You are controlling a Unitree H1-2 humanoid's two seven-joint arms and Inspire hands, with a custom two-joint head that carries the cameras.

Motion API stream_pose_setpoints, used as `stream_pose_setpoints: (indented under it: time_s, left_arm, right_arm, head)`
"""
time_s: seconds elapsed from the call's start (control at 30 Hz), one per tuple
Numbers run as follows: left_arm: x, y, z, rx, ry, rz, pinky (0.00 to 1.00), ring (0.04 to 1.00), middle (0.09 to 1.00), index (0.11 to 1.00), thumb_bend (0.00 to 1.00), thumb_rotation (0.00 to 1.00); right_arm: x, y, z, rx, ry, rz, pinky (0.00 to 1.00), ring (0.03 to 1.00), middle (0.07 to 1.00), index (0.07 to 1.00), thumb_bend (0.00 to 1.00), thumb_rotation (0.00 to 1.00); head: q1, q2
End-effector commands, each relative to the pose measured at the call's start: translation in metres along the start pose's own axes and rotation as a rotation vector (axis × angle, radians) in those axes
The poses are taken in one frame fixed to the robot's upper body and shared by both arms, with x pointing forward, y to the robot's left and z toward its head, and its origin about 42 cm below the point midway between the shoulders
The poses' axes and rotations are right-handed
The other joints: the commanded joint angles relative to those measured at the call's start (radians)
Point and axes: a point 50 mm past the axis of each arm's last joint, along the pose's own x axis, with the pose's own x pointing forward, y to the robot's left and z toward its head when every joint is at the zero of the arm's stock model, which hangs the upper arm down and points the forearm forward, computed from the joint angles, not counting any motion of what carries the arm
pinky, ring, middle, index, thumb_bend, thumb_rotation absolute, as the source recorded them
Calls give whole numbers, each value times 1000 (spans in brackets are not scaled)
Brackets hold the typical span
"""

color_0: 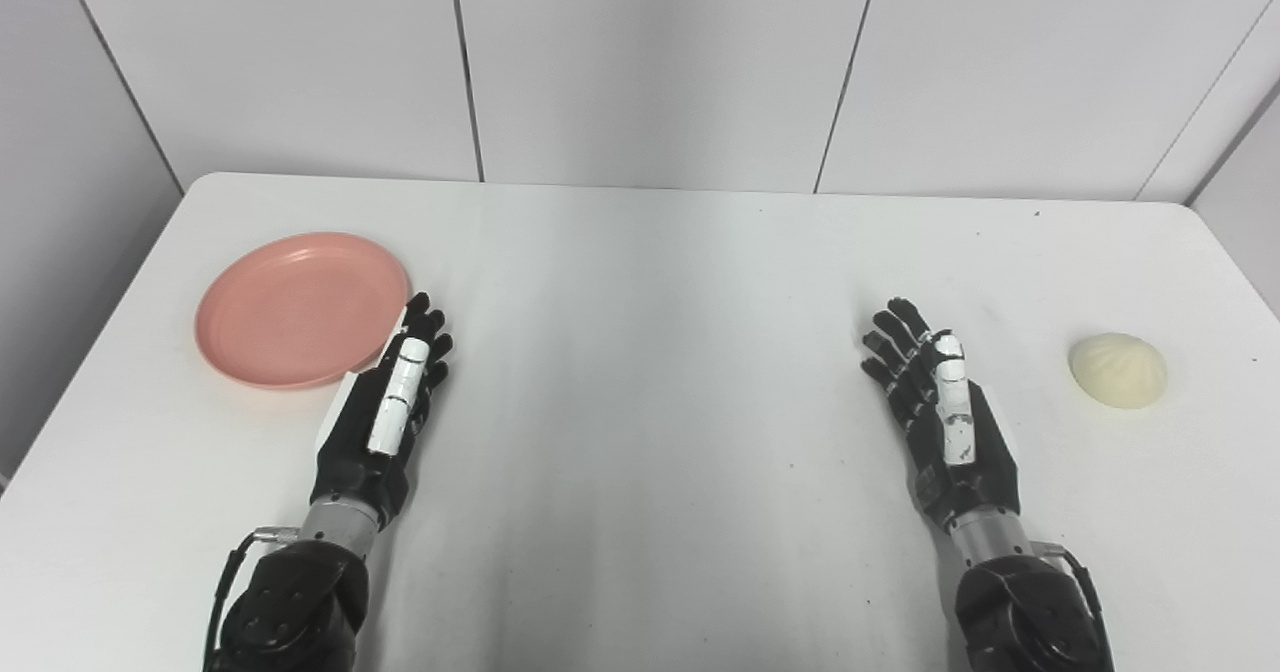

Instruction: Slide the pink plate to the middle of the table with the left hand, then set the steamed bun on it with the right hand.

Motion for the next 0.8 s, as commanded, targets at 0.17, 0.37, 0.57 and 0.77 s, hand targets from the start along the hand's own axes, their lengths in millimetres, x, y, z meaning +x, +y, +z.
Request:
stream_pose_setpoints:
  time_s: [0.17, 0.37, 0.57, 0.77]
  left_arm:
    - [6, -3, 21, 10, -66, -34, 1000, 986, 1000, 1000, 778, 914]
    - [6, -3, 21, 12, -63, -37, 1000, 987, 1000, 1000, 771, 918]
    - [7, -6, 17, 14, -62, -39, 1000, 988, 1000, 1000, 753, 915]
    - [13, -15, 5, 26, -57, -32, 1000, 981, 1000, 1000, 661, 897]
  right_arm:
    - [5, 3, 17, -4, -58, 33, 935, 908, 925, 909, 843, 940]
    - [5, 4, 18, -3, -53, 37, 944, 914, 930, 910, 842, 941]
    - [5, 0, 14, -7, -46, 38, 946, 914, 932, 909, 843, 941]
    - [8, -13, 5, -12, -41, 42, 961, 918, 939, 924, 856, 944]
  head:
    - [1, 1]
    - [1, -1]
    - [28, -29]
    - [108, -82]
